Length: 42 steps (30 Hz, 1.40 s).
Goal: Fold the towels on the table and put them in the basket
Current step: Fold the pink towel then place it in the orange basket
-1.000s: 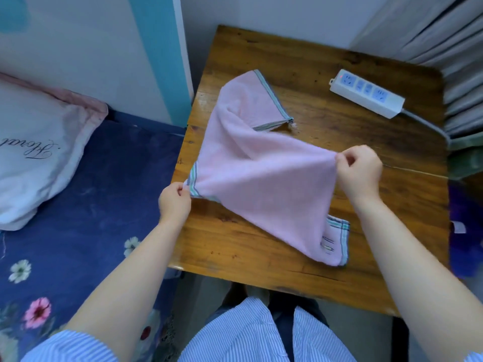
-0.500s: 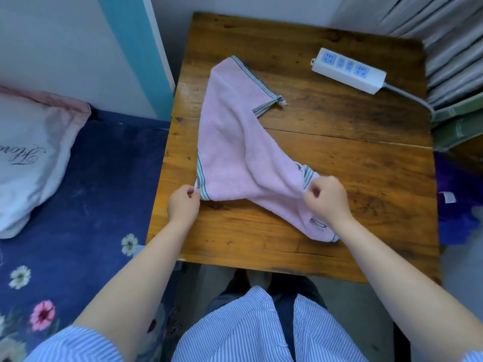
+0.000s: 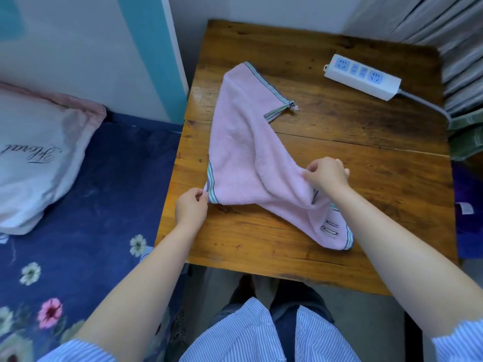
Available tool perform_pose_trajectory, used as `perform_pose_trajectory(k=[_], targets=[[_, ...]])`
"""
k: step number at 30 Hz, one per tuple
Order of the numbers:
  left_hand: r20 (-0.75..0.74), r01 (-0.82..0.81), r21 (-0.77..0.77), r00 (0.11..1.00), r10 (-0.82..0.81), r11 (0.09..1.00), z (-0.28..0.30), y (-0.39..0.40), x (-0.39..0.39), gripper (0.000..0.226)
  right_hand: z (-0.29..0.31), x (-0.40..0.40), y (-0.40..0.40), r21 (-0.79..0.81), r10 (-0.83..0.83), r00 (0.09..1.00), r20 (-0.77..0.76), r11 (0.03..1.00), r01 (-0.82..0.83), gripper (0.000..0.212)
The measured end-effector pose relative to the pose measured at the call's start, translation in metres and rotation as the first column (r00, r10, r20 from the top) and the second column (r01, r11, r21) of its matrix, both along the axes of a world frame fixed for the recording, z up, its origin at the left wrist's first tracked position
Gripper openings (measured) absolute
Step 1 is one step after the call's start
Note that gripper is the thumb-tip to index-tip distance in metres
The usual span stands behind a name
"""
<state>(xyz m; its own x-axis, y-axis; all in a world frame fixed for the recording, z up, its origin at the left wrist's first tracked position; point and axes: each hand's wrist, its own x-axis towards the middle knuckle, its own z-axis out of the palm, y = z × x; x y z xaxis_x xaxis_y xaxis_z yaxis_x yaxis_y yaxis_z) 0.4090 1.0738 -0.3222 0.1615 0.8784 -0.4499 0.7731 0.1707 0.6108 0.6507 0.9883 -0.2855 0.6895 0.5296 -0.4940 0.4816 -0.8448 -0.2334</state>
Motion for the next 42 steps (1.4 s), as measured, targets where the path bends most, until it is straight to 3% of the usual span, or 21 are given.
perform_pose_trajectory(k=[2, 5, 9, 12, 15, 19, 25, 29, 37, 40, 42], targets=[[0.034, -0.03, -0.004, 0.999, 0.03, 1.0, 0.003, 0.001, -0.001, 0.022, 0.006, 0.005, -0.002, 0.216, -0.157, 0.979, -0.128, 0.959, 0.182, 0.017], [0.137, -0.108, -0.012, 0.985, 0.109, 0.994, 0.015, 0.006, 0.001, 0.023, 0.032, 0.019, -0.001, 0.437, -0.326, 0.867, -0.377, 0.763, 0.477, 0.013], [0.282, -0.163, 0.029, 0.948, 0.148, 0.986, 0.049, 0.02, 0.011, 0.022, 0.084, 0.048, 0.001, 0.534, -0.278, 0.801, -0.53, 0.624, 0.57, 0.022], [0.344, -0.131, 0.13, 0.936, 0.08, 0.983, 0.077, 0.035, 0.021, 0.018, 0.109, 0.068, -0.001, 0.538, -0.239, 0.817, -0.525, 0.651, 0.536, 0.019], [0.372, -0.106, 0.232, 0.928, 0.013, 0.967, 0.114, 0.05, 0.038, 0.02, 0.129, 0.082, -0.008, 0.429, -0.312, 0.807, -0.501, 0.721, 0.545, 0.014], [0.431, -0.075, 0.321, 0.899, -0.075, 0.944, 0.16, 0.062, 0.059, 0.022, 0.166, 0.088, -0.024, 0.412, -0.364, 0.813, -0.455, 0.723, 0.555, 0.013], [0.485, -0.101, 0.423, 0.865, -0.131, 0.9, 0.22, 0.083, 0.085, 0.015, 0.217, 0.103, -0.032, 0.286, -0.335, 0.675, -0.658, 0.717, 0.635, 0.023], [0.496, -0.109, 0.47, 0.853, -0.16, 0.876, 0.249, 0.095, 0.099, 0.013, 0.228, 0.117, -0.027, 0.376, -0.368, 0.703, -0.608, 0.647, 0.664, 0.034], [0.402, 0.012, 0.565, 0.869, -0.287, 0.825, 0.254, 0.1, 0.112, 0.021, 0.21, 0.121, -0.033, 0.137, -0.466, 0.778, -0.423, 0.815, 0.563, 0.027], [0.379, 0.016, 0.533, 0.889, -0.255, 0.846, 0.249, 0.105, 0.116, 0.02, 0.207, 0.123, -0.02, 0.333, -0.439, 0.75, -0.494, 0.702, 0.63, 0.011], [0.337, 0.034, 0.506, 0.912, -0.234, 0.862, 0.246, 0.11, 0.118, 0.022, 0.208, 0.125, -0.009, 0.448, -0.436, 0.736, -0.518, 0.595, 0.667, 0.022]])
